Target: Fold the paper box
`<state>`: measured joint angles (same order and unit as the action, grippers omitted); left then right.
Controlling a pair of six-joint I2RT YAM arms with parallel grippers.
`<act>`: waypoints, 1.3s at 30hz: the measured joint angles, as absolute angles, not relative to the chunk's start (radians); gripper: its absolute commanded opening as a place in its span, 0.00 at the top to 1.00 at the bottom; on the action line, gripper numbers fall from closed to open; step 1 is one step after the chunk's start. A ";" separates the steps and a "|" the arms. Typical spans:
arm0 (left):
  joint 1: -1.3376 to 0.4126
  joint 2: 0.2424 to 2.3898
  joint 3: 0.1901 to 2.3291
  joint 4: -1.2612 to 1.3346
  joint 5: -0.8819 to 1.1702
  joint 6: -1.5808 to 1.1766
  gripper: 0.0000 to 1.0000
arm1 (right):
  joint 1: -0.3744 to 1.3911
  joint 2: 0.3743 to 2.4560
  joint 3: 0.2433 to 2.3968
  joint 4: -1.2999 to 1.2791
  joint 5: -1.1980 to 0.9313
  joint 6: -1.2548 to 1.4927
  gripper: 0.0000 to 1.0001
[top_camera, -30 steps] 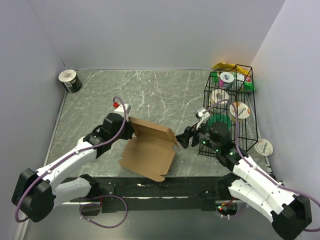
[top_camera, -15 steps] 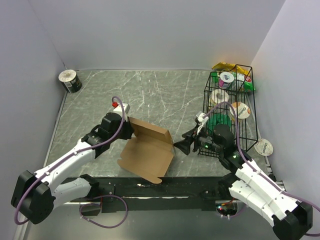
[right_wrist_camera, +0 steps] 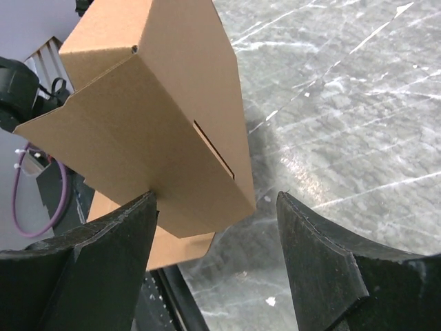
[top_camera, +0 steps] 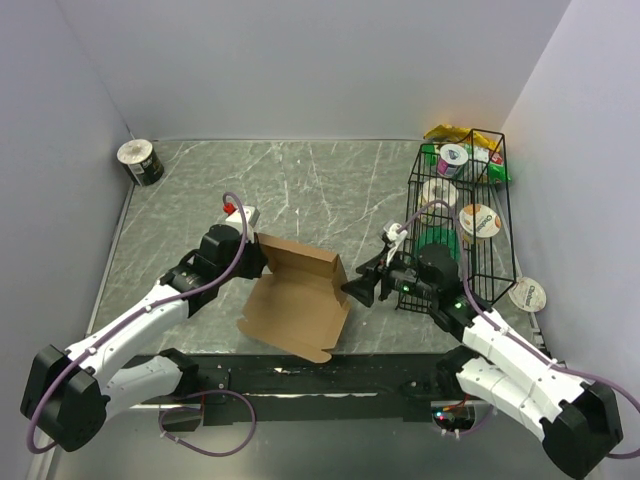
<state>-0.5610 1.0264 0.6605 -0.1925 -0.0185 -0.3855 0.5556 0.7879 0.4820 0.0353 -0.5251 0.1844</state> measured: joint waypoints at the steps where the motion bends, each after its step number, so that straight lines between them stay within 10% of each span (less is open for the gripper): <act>1: -0.561 1.026 0.661 -0.193 -0.017 -0.385 0.99 | 0.556 0.797 0.482 0.048 -0.525 0.184 0.24; 39: -0.557 0.999 0.661 -0.199 0.032 -0.382 0.99 | 0.611 0.915 0.488 0.272 -0.304 0.080 0.34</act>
<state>-0.5568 0.9993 0.6605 -0.1986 0.0322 -0.3817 0.6113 0.9150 0.4881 0.2718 -0.3038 0.0795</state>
